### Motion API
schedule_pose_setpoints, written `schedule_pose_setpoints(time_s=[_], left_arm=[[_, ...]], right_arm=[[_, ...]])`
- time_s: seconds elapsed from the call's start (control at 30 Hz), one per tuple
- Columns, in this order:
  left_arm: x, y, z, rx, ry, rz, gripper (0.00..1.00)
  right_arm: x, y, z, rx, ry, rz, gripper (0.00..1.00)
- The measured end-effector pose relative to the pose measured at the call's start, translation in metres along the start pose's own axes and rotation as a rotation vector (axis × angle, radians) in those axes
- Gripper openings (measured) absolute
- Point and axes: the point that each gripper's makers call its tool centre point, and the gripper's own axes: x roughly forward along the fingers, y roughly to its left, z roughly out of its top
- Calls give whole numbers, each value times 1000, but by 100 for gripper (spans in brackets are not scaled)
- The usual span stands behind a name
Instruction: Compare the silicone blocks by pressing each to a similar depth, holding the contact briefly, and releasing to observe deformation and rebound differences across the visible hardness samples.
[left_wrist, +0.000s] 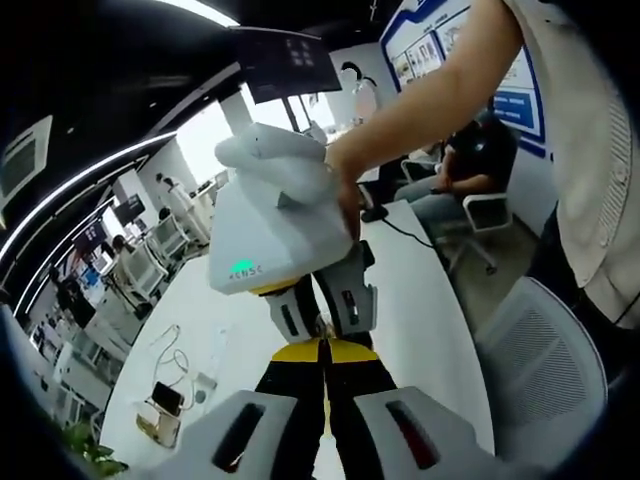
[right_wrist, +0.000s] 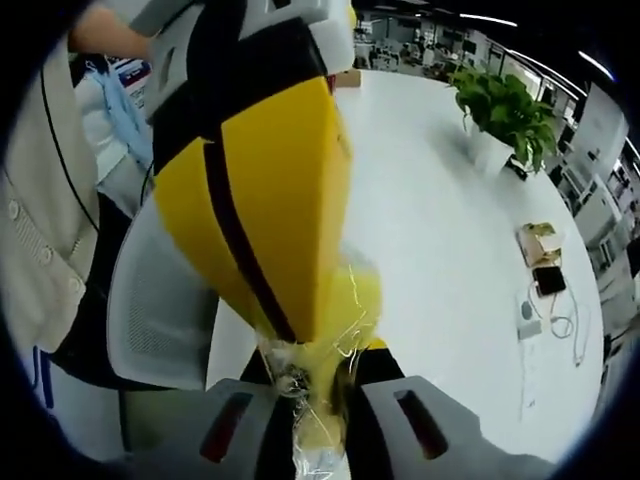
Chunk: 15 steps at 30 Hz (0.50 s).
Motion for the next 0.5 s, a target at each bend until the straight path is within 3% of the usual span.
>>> schedule_pose_setpoints(time_s=[0.17, 0.5], left_arm=[[-2, 1, 2, 0, -4, 4, 0], [1, -1, 2, 11, -1, -4, 0]], right_arm=[[-1, 0, 6, -17, -44, -27, 4], [-1, 3, 3, -16, -52, -28, 4]])
